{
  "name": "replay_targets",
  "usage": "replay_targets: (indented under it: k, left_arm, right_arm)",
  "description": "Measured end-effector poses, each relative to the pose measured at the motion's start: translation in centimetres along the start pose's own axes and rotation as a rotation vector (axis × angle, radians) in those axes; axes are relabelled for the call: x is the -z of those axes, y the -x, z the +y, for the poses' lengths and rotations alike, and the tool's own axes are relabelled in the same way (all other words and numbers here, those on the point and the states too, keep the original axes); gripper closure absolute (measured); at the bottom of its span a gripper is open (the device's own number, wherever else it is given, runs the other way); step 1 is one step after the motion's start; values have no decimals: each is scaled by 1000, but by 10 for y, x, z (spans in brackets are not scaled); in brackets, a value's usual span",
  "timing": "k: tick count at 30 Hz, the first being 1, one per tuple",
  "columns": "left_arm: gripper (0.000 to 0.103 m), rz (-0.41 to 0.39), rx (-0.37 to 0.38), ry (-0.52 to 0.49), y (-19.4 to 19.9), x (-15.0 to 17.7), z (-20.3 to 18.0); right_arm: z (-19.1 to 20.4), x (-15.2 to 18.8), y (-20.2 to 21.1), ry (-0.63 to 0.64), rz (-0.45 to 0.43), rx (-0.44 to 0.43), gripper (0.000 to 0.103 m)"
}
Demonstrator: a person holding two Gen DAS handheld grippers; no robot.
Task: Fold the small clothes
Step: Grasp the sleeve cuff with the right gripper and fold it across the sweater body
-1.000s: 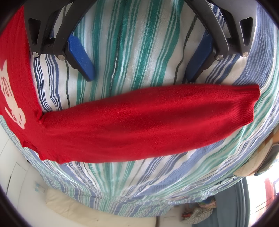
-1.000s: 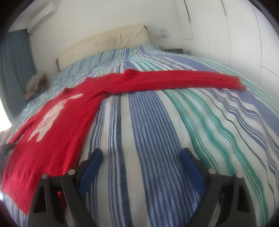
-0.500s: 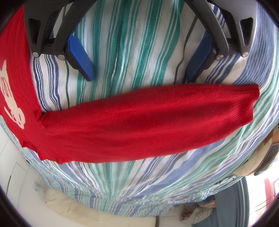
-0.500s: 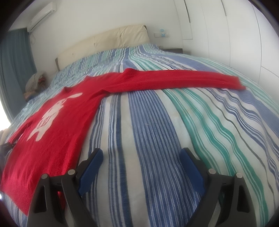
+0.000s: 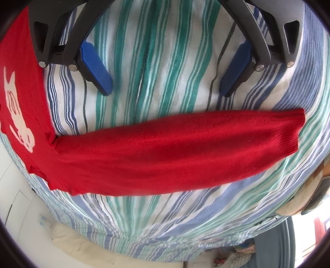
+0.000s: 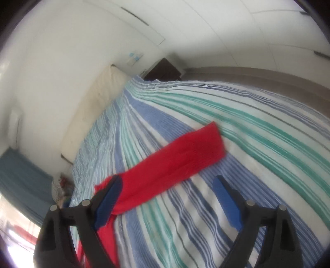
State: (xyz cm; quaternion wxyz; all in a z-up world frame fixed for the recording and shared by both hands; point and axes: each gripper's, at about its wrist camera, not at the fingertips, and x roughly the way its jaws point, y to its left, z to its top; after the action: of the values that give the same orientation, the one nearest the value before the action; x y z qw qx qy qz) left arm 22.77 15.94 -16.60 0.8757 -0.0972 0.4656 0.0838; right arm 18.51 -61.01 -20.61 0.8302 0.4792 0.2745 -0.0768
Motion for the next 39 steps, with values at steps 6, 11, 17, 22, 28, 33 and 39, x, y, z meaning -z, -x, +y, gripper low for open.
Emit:
replay_targets:
  k: [6,11,17,22,28,33,39]
  left_arm:
    - [1,-89,104,55,50,22,3]
    - [1,-158,112,74,84,44,5]
    - [1,-255,136,26,120,75,10]
    - [1,-259,143,10,116,93,4]
    - [1,-210,168,96,107,108,6]
    - [1,-222,160,91,118,116,11]
    - [1,-242,116,107,128,124,31]
  right_arm:
    - [-42,-10,-45,-253,19,-36,26]
    - [-37,-22,-86,-282,51,14,65]
    - [22,-31,-86,-75,15,80,99]
    - [177,-20,-69,285,35,-82,99]
    - [340,74,-109,571,192,-230,99]
    - [383,188,-174,679,343,-263,95]
    - [334,278,-251,323,809,-458,33]
